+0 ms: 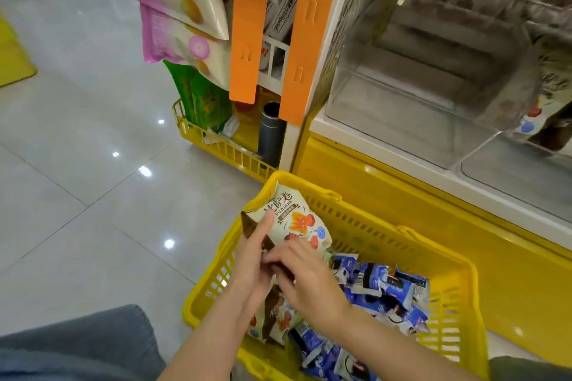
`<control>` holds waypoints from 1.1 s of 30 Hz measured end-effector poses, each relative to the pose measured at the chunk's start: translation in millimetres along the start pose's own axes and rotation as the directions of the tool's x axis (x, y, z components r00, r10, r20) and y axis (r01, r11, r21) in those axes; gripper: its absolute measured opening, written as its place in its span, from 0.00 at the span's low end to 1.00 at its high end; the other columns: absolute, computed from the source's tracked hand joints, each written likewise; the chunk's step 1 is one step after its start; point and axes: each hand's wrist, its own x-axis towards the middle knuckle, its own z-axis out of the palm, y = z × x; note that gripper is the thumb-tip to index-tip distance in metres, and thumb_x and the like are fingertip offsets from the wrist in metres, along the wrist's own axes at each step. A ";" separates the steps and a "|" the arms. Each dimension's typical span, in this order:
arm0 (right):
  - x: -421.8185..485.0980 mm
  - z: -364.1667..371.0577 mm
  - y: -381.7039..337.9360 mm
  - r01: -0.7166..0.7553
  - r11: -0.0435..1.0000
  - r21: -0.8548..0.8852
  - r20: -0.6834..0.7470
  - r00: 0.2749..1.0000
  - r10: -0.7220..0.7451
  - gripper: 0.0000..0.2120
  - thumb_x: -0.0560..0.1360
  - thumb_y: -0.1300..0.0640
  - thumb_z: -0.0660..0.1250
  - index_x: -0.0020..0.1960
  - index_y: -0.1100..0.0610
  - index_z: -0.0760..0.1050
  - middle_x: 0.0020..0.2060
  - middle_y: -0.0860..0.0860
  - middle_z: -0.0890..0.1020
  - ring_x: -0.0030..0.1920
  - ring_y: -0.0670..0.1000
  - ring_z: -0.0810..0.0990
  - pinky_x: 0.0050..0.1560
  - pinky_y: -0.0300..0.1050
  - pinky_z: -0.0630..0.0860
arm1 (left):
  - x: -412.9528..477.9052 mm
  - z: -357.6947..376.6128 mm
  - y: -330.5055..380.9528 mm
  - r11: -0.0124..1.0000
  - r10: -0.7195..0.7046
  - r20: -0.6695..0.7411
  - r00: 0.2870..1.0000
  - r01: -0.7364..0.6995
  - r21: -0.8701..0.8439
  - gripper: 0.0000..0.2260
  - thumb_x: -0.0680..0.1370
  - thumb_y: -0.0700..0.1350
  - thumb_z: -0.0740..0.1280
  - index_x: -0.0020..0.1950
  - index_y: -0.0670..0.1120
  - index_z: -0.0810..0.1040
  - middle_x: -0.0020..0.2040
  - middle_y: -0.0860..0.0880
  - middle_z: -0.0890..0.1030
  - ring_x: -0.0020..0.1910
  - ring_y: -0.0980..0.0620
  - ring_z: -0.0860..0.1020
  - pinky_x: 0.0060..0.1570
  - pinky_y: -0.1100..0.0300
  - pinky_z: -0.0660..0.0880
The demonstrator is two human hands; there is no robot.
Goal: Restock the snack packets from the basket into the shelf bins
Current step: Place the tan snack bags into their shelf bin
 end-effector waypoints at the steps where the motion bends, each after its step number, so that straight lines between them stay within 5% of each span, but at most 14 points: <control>1: -3.8 0.0 -3.6 0.019 0.998 0.054 0.038 0.999 -0.021 0.09 0.73 0.66 0.67 0.52 0.60 0.78 0.48 0.52 0.80 0.52 0.46 0.72 0.56 0.38 0.69 | -0.6 -0.3 1.6 1.000 0.027 -0.024 0.999 -0.027 -0.003 0.29 0.65 0.54 0.73 0.62 0.43 0.76 0.55 0.41 0.81 0.54 0.43 0.81 0.47 0.52 0.79; 4: -9.8 -6.4 -9.3 -0.081 0.985 0.153 -0.029 0.996 0.087 0.09 0.77 0.58 0.63 0.58 0.53 0.73 0.52 0.45 0.76 0.54 0.39 0.71 0.57 0.32 0.68 | -2.7 -2.3 7.8 0.989 0.142 -0.047 0.989 -0.139 0.054 0.24 0.69 0.50 0.71 0.63 0.43 0.75 0.55 0.42 0.82 0.53 0.44 0.81 0.43 0.54 0.80; 7: -3.3 -20.7 -3.1 -0.317 0.927 0.199 -0.216 0.909 0.357 0.15 0.76 0.50 0.64 0.61 0.47 0.66 0.54 0.42 0.71 0.56 0.36 0.70 0.57 0.28 0.67 | -5.8 -1.0 15.4 0.963 0.198 -0.042 0.979 -0.186 0.196 0.24 0.68 0.53 0.71 0.61 0.46 0.76 0.52 0.45 0.83 0.49 0.47 0.83 0.39 0.57 0.80; 10: 6.0 -37.5 6.8 -0.590 0.713 0.380 0.046 0.781 0.622 0.29 0.73 0.44 0.66 0.69 0.51 0.60 0.62 0.42 0.69 0.62 0.40 0.70 0.62 0.39 0.72 | -7.5 0.5 19.7 0.933 0.168 -0.055 0.984 -0.141 0.332 0.24 0.62 0.60 0.70 0.55 0.51 0.77 0.45 0.50 0.85 0.44 0.50 0.84 0.34 0.60 0.79; 12: 9.9 -43.8 11.3 -0.676 0.558 0.481 0.258 0.718 0.647 0.30 0.73 0.44 0.66 0.70 0.53 0.61 0.61 0.45 0.75 0.57 0.43 0.78 0.57 0.44 0.78 | -7.7 0.3 22.1 0.922 0.134 -0.040 0.990 -0.110 0.371 0.25 0.61 0.61 0.70 0.54 0.52 0.76 0.45 0.50 0.85 0.44 0.50 0.84 0.35 0.59 0.79; 16: 15.1 -38.8 14.9 -0.711 0.465 0.527 0.247 0.652 0.717 0.21 0.77 0.46 0.61 0.65 0.54 0.64 0.54 0.46 0.78 0.47 0.41 0.79 0.40 0.27 0.76 | -10.1 -0.2 22.0 0.901 0.040 -0.021 0.999 -0.027 0.433 0.35 0.55 0.58 0.76 0.60 0.51 0.71 0.51 0.49 0.83 0.45 0.50 0.83 0.40 0.55 0.79; 18: 18.5 -31.9 14.0 -0.719 0.457 0.524 0.233 0.637 0.735 0.16 0.79 0.45 0.56 0.63 0.50 0.63 0.52 0.42 0.76 0.46 0.38 0.76 0.38 0.25 0.73 | -11.6 -0.8 22.5 0.865 0.055 -0.022 0.998 -0.037 0.500 0.34 0.54 0.57 0.77 0.58 0.51 0.74 0.47 0.51 0.85 0.44 0.52 0.84 0.37 0.59 0.79; 22: 17.5 -14.6 26.5 -0.689 0.532 0.492 0.219 0.690 0.690 0.22 0.80 0.43 0.48 0.68 0.51 0.66 0.62 0.45 0.74 0.61 0.44 0.72 0.60 0.38 0.67 | -6.1 -10.3 35.1 0.851 0.149 -0.126 0.981 -0.062 0.522 0.29 0.58 0.57 0.76 0.57 0.52 0.77 0.46 0.51 0.85 0.44 0.52 0.84 0.43 0.55 0.80; 25: 4.5 2.6 59.2 -0.762 0.544 0.350 0.153 0.620 0.770 0.21 0.81 0.51 0.56 0.72 0.57 0.62 0.69 0.51 0.69 0.65 0.46 0.68 0.63 0.39 0.65 | -0.3 -17.7 39.0 0.881 0.173 -0.199 0.965 -0.062 0.469 0.28 0.62 0.54 0.76 0.60 0.52 0.74 0.50 0.49 0.84 0.48 0.48 0.83 0.52 0.44 0.78; 29: -2.7 33.2 95.0 -0.832 0.530 0.165 0.263 0.555 0.789 0.26 0.80 0.58 0.60 0.75 0.60 0.56 0.73 0.55 0.62 0.72 0.53 0.63 0.70 0.47 0.61 | 7.1 -21.6 39.2 0.893 0.188 -0.243 0.952 -0.063 0.446 0.28 0.64 0.53 0.76 0.62 0.52 0.73 0.51 0.48 0.83 0.49 0.47 0.83 0.53 0.44 0.77; 33: 7.0 53.7 112.7 -0.820 0.566 0.085 0.332 0.559 0.760 0.24 0.76 0.52 0.66 0.69 0.60 0.66 0.65 0.55 0.73 0.64 0.54 0.72 0.62 0.49 0.72 | 11.6 -24.2 34.9 0.888 0.170 -0.276 0.946 -0.025 0.460 0.28 0.65 0.54 0.76 0.62 0.52 0.72 0.51 0.48 0.83 0.47 0.48 0.83 0.52 0.44 0.78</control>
